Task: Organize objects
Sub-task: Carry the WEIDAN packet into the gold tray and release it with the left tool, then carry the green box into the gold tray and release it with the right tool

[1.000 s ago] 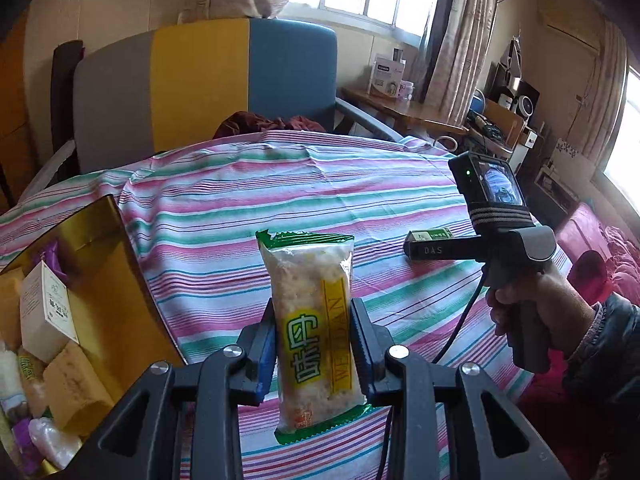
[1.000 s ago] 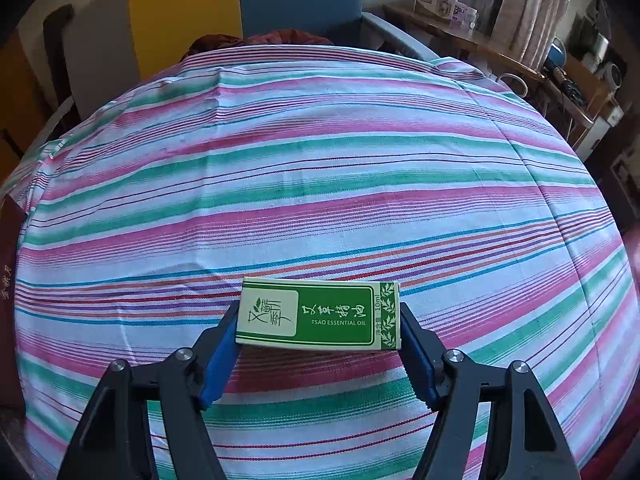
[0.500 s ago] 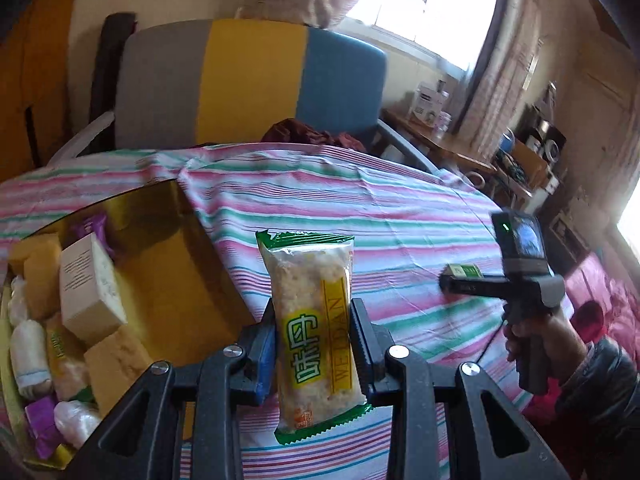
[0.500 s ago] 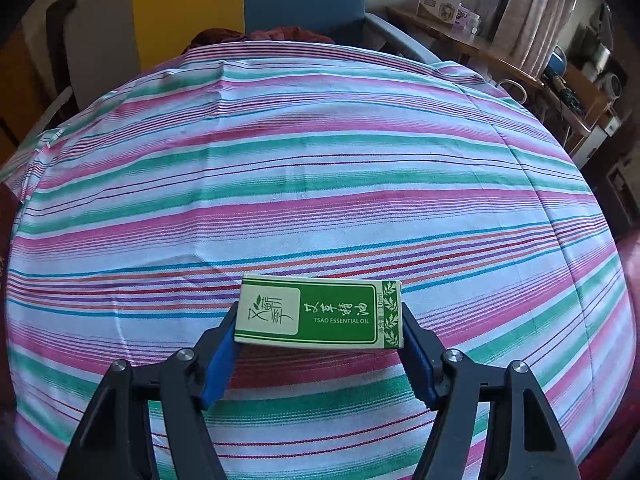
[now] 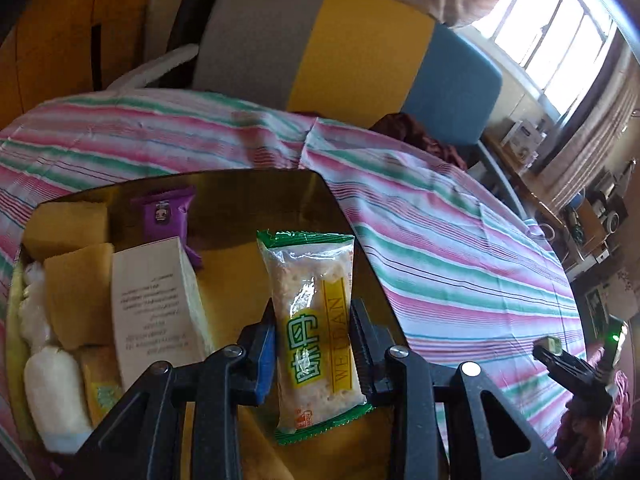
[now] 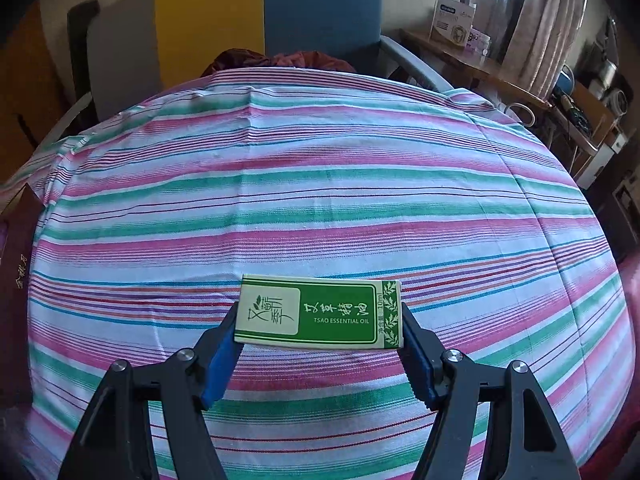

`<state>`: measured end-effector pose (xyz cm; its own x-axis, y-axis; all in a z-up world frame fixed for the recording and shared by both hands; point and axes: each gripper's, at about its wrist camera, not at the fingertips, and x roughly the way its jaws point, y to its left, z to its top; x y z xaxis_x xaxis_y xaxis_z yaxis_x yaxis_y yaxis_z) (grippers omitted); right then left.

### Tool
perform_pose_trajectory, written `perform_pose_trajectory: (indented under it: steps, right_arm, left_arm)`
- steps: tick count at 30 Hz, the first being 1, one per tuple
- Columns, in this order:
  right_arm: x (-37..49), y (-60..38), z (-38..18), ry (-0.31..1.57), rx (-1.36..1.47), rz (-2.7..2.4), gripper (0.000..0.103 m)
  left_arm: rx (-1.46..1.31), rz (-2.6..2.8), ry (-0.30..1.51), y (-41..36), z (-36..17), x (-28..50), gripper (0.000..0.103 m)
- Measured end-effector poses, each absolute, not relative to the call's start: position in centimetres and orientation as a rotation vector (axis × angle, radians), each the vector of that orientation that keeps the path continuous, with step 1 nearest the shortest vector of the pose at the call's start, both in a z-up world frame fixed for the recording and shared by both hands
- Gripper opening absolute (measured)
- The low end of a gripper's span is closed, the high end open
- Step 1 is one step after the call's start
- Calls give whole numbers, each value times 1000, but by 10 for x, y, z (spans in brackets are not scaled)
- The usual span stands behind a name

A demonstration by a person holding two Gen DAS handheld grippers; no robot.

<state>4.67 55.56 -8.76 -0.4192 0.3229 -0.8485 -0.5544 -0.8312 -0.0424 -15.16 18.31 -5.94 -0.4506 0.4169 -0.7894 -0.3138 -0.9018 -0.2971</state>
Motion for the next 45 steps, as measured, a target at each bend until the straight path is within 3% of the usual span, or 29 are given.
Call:
perform_pose_trajectory:
  steps: [8,13,30,45]
  right_arm:
    - [45,555,-84,343,-1259,2274,72]
    - [45,556,-84,345,-1258,2276,72]
    - [38,521,-87,282,-1295,2387,72]
    - [-10,352,-34,168,-1309,2826,72]
  left_arm:
    - [-1422,2416,-51,196,-83,-195,35]
    - [-1419,2437,-96,186,-76,-194,38]
    - [-1132,2596,99,122,-27,-81,38]
    - [-1115,2617,41,85,-26,-53,38]
